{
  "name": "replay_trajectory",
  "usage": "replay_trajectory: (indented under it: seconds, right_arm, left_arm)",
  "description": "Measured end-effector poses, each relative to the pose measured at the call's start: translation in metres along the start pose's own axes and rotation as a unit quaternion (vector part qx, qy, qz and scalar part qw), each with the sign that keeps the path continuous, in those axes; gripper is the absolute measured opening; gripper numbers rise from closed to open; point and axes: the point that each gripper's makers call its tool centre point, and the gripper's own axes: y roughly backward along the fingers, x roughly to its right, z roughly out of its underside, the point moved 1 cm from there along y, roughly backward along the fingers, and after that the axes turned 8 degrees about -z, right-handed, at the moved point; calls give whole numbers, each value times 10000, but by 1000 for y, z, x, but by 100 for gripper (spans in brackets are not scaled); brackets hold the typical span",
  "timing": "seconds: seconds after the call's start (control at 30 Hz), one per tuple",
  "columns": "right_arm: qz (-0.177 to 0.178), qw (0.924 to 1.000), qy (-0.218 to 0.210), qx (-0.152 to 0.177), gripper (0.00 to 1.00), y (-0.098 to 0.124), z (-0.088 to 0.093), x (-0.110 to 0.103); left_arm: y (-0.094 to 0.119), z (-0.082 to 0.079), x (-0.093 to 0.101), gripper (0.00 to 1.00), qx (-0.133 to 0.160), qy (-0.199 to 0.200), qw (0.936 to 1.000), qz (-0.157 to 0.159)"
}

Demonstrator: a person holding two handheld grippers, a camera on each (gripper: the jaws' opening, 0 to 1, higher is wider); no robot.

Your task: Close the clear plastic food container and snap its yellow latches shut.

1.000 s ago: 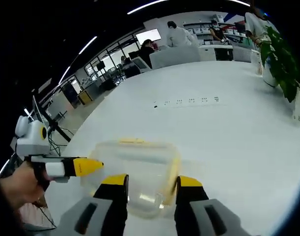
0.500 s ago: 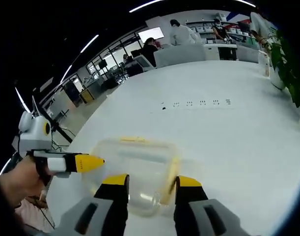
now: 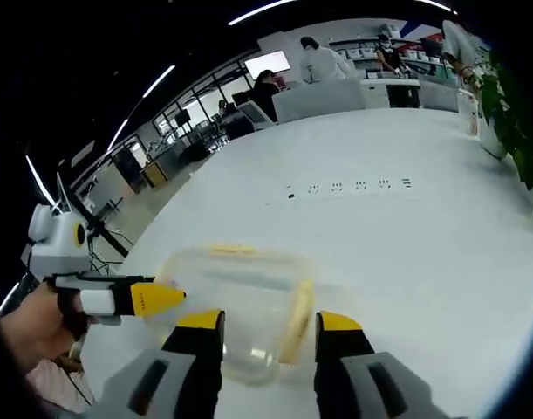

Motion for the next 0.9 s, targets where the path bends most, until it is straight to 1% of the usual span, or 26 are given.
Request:
replay_trajectory:
  seconds: [0.03, 0.07, 0.1, 0.13, 0.17, 0.23, 0.3, 0.33, 0.37, 0.4, 0.43, 0.53, 0.67, 0.73, 0.8, 0.9]
  right_arm:
    - [-13, 10000, -13, 67, 62, 2, -2, -1]
    - [-45, 9999, -28, 150, 67, 3, -4, -1]
    - [-101, 9997, -13, 215, 67, 6, -7, -3]
    - [-87, 9996, 61, 246, 67, 9, -8, -3]
    - [-44, 9994, 185, 278, 67, 9, -10, -1]
    - [15, 9989, 378, 291, 73, 12, -10, 0]
    - [38, 9989, 392, 255, 89, 12, -6, 2]
    - [87, 9987, 450, 222, 99, 12, -4, 3]
    - [156, 9964, 829, 62, 98, 15, -2, 8]
    - [131, 9973, 713, 82, 100, 15, 0, 4]
    - [106, 9967, 798, 135, 100, 16, -2, 2]
    - [58, 9970, 756, 152, 100, 20, -3, -3]
    - [31, 9975, 666, 224, 100, 28, -7, -12]
    - [-6, 9977, 632, 241, 100, 31, -8, -16]
    - [-6, 9976, 657, 238, 100, 36, -8, -20]
    - [-51, 9980, 578, 265, 100, 43, -8, -25]
  left_arm:
    - [2, 0, -2, 51, 65, -54, 10000, -37]
    - [4, -1, -4, 52, 144, -91, 9998, -62]
    - [7, -4, -7, 55, 306, -91, 9994, -108]
    - [8, -5, -10, 58, 407, -57, 9991, -128]
    - [10, -5, -11, 63, 441, -39, 9990, -112]
    - [11, -2, -11, 78, 519, -16, 9986, -55]
    - [10, -1, -17, 93, 651, -52, 9977, -155]
    - [10, 0, -19, 98, 681, -33, 9975, -171]
    - [11, 2, -21, 99, 677, -7, 9976, -174]
    - [11, 3, -23, 99, 668, 21, 9976, -201]
    - [13, 5, -24, 99, 655, 30, 9976, -209]
    - [19, 9, -25, 99, 596, 8, 9979, -235]
    - [32, 12, -24, 99, 557, -183, 9980, -220]
    - [37, 12, -23, 99, 544, -218, 9981, -193]
    - [45, 11, -23, 99, 602, -257, 9977, -200]
    - [56, 9, -21, 99, 647, -277, 9974, -166]
